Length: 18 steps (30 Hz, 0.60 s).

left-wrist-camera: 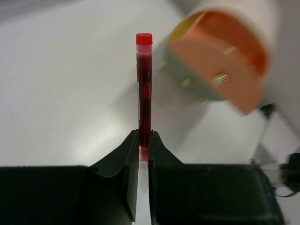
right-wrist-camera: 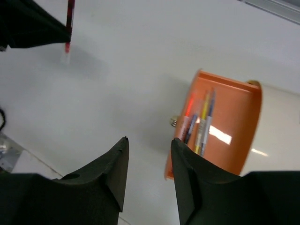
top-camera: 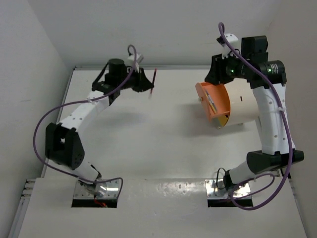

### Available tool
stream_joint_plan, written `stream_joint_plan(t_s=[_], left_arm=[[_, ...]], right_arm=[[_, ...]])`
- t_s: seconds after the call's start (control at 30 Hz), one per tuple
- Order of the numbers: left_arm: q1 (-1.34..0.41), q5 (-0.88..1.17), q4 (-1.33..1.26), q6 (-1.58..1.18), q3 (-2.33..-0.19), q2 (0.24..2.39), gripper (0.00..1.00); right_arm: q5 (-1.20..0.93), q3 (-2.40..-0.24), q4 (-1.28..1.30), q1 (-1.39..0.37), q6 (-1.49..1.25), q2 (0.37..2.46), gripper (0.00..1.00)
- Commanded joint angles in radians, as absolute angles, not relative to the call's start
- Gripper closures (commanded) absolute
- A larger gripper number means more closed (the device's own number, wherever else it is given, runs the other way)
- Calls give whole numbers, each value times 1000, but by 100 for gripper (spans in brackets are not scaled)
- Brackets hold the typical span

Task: Sort the stationery into containers
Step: Pick up the pen from the center of the board.

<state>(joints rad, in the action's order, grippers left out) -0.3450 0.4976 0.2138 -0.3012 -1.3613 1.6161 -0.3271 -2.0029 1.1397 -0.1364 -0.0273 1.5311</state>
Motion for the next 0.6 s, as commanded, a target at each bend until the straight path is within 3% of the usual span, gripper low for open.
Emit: stream_joint_plan(t_s=[0.0,0.2,0.33,0.57], left_arm=[[-347,823,-92,-526,-1414,1569,100],[-354,928,-549,-981,-1342,1571,100],[-393,943,-552,-988,-1336,1565,100],[-433,954,-548,-985,-1333,1542,100]], right_arm=[[-540,-1977,1045,-162,-57,1494,59],[-615,-1974,911,-222,-155,1502,58],[-669,-1927,740,-233,-294,1488,61],[-706,-1937,695,-262,-388,1537,64]])
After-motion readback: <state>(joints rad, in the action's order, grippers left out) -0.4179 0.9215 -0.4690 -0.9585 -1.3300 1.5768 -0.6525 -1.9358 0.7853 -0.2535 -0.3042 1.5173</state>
